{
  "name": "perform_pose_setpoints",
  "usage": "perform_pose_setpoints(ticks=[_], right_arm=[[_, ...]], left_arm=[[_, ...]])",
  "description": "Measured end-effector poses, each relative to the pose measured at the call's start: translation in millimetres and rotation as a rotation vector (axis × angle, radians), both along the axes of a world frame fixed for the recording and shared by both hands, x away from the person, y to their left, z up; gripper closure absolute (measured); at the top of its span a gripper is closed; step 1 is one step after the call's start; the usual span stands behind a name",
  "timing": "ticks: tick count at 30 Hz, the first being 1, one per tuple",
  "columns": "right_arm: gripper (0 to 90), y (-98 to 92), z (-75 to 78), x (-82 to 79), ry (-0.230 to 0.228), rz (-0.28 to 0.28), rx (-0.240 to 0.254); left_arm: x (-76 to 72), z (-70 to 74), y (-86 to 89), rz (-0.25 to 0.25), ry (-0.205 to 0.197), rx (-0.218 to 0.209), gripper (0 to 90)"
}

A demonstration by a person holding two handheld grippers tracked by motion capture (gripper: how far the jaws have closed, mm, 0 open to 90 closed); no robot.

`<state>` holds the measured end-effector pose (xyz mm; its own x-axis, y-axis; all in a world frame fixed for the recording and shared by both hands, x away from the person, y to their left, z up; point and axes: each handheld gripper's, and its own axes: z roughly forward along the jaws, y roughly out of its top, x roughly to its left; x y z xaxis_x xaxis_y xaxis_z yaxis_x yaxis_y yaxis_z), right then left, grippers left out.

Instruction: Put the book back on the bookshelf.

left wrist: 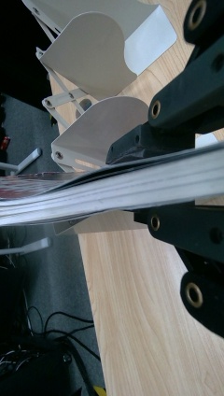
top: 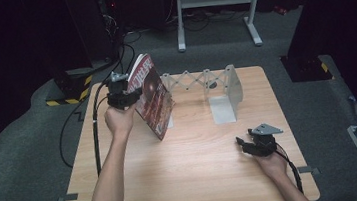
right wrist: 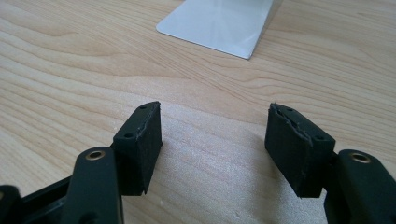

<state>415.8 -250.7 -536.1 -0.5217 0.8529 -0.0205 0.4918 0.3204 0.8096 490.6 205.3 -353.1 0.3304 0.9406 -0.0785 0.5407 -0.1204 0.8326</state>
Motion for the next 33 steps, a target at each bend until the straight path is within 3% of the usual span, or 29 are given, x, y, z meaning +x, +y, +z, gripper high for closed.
perform_pose_setpoints(ticks=[11,22,33], right_arm=[[36.5,0.2,-0.1,-0.3,0.001,-0.003,0.002],[36.5,0.2,-0.1,-0.2,0.001,-0.002,0.002],[36.6,0.2,-0.1,-0.2,0.001,-0.002,0.003]], left_arm=[[1.5,-0.9,6.2,0.024,0.001,-0.002,72.2],[-0.4,-1.7,5.3,0.023,0.008,0.024,67.4],[-3.5,-1.3,8.2,0.045,0.001,0.001,56.4]])
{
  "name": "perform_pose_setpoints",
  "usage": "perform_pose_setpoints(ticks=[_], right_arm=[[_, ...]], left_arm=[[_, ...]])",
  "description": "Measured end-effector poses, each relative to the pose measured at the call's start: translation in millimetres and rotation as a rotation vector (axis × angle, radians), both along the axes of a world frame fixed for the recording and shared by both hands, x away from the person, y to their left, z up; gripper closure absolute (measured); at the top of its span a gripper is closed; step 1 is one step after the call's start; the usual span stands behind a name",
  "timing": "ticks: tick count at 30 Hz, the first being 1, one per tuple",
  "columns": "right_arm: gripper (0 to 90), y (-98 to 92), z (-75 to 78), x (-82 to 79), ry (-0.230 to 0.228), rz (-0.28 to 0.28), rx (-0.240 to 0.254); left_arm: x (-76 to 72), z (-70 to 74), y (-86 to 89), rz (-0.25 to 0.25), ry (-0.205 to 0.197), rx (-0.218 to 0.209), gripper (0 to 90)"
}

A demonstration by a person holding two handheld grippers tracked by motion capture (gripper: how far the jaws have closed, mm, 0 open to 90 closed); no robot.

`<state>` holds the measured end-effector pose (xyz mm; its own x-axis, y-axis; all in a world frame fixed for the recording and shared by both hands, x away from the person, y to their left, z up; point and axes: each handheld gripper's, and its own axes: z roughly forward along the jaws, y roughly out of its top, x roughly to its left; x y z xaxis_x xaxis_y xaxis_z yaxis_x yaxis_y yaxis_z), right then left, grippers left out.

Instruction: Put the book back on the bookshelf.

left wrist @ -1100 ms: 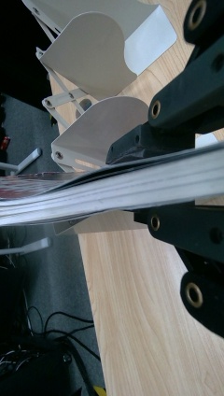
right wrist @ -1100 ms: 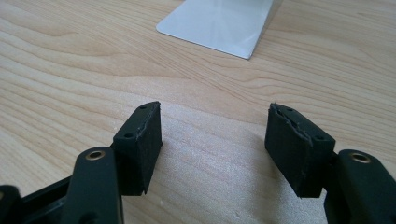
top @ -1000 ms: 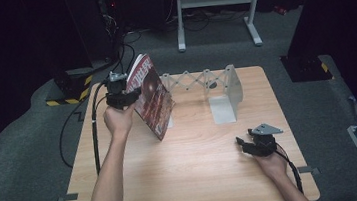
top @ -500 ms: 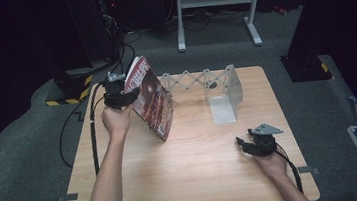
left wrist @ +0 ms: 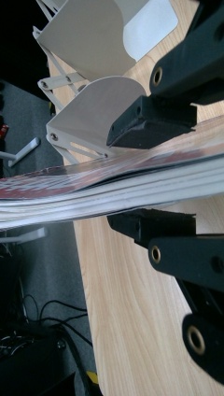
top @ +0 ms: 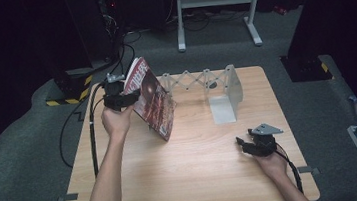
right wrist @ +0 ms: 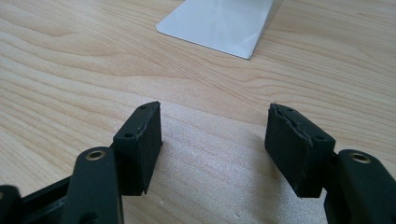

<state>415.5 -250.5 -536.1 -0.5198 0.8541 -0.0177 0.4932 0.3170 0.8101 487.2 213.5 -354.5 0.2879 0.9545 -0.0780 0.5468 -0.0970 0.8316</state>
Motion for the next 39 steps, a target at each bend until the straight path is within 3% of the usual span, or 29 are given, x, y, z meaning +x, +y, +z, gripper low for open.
perform_pose_setpoints(ticks=[16,39], right_arm=[[36.5,0.1,0.0,-0.1,0.000,0.000,-0.001],[36.5,0.1,0.0,-0.2,0.001,-0.001,0.000]], left_arm=[[-9.4,7.2,3.3,-0.015,-0.044,-0.011,46.9],[-30.2,14.3,22.2,-0.015,-0.095,-0.030,44.6]])
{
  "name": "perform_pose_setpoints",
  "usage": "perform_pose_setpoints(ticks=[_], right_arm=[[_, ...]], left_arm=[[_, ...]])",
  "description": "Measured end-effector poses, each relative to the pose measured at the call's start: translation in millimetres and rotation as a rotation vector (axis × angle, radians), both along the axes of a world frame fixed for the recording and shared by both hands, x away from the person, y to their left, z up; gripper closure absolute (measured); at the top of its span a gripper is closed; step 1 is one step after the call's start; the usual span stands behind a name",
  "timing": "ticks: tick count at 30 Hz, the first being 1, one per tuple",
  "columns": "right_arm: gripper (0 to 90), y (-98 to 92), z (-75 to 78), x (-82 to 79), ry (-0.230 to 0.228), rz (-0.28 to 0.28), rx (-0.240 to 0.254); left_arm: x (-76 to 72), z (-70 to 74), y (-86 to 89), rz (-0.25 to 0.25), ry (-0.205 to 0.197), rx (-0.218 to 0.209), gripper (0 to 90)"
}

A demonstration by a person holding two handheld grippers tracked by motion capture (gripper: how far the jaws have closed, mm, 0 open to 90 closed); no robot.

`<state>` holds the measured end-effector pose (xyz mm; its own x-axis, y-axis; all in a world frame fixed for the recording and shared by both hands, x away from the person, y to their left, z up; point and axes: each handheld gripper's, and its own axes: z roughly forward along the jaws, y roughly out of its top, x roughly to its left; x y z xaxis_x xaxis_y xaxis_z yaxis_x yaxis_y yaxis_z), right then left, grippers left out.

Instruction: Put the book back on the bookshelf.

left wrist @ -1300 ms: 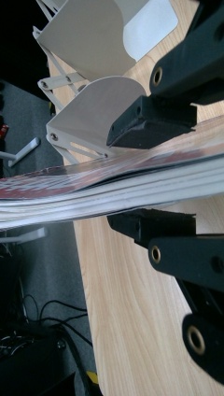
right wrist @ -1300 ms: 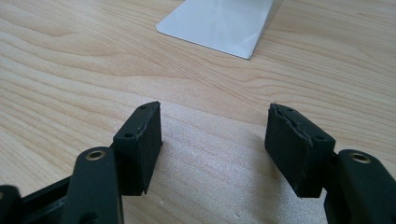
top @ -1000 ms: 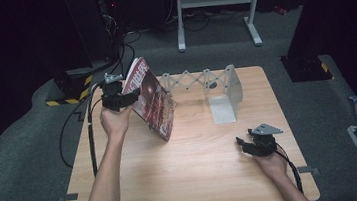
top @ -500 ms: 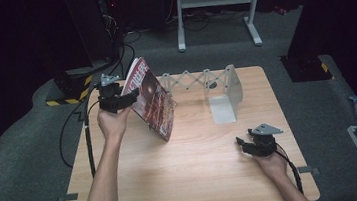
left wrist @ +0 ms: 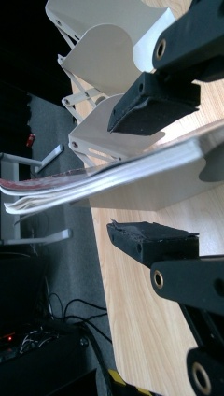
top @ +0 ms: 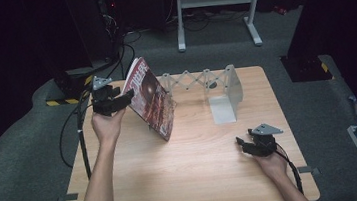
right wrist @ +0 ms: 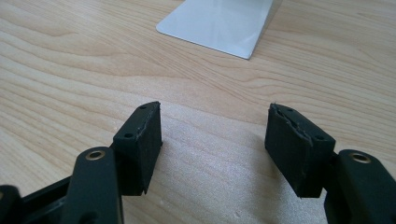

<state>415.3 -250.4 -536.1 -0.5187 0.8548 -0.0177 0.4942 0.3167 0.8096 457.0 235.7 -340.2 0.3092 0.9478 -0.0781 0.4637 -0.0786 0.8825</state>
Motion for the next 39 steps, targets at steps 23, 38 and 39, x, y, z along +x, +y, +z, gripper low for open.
perform_pose_setpoints(ticks=[23,38,39], right_arm=[[36.5,-0.1,0.0,-0.2,-0.003,0.001,-0.003],[36.5,-0.2,0.1,-0.2,-0.003,0.002,-0.004],[36.5,-0.2,0.0,-0.2,-0.004,0.003,-0.005]], left_arm=[[-20.8,-2.9,15.6,0.001,-0.039,-0.053,45.4],[-31.2,-7.9,20.2,-0.005,-0.049,-0.080,44.5],[-31.7,-8.2,20.1,-0.005,-0.047,-0.085,44.3]])
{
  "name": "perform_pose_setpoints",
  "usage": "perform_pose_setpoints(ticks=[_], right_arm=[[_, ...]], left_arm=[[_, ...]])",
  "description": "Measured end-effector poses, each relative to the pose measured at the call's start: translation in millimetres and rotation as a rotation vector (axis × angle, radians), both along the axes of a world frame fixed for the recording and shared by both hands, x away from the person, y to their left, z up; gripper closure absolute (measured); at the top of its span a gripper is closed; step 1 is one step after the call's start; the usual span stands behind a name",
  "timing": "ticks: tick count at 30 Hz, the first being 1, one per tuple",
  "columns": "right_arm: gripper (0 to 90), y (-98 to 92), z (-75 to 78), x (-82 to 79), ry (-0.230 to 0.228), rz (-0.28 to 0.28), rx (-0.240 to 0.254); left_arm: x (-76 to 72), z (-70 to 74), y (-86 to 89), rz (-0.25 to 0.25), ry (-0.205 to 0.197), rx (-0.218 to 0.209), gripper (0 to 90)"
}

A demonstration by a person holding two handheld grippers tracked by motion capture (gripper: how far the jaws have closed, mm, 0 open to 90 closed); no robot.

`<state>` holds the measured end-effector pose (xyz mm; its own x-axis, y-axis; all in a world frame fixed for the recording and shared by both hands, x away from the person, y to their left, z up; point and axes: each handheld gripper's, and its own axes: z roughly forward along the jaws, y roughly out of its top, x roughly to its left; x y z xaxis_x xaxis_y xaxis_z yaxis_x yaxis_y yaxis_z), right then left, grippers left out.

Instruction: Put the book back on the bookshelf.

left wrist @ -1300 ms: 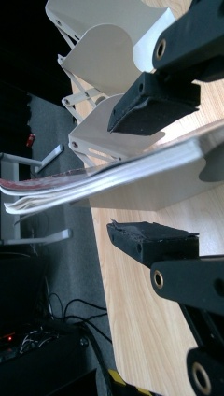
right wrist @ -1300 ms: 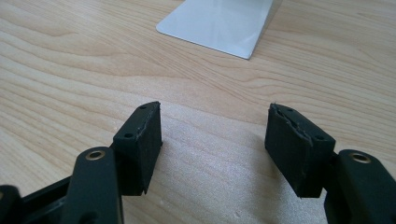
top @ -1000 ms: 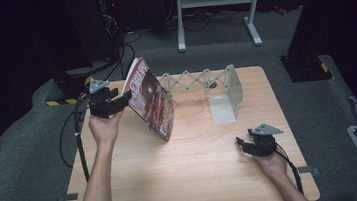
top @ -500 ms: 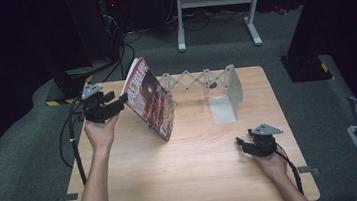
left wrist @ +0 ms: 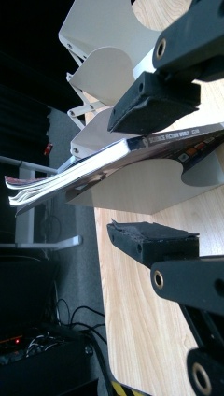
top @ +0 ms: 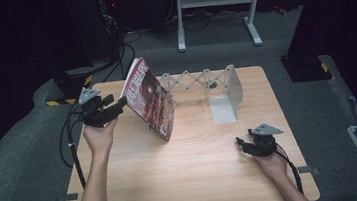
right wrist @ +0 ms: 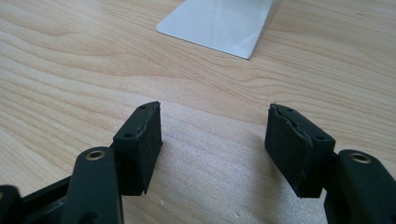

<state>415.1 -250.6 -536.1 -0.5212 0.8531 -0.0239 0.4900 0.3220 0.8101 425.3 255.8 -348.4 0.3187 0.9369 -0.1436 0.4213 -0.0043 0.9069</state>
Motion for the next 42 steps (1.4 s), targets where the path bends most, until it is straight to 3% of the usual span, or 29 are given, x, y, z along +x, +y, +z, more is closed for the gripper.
perform_pose_setpoints(ticks=[10,42], right_arm=[[36.5,0.1,0.0,0.0,0.002,-0.001,0.001],[36.4,0.2,-0.1,0.0,0.000,-0.001,0.002]], left_arm=[[-7.2,-2.6,3.2,0.000,0.005,0.012,43.6],[-24.9,-21.4,9.8,-0.008,0.025,-0.012,43.3]])
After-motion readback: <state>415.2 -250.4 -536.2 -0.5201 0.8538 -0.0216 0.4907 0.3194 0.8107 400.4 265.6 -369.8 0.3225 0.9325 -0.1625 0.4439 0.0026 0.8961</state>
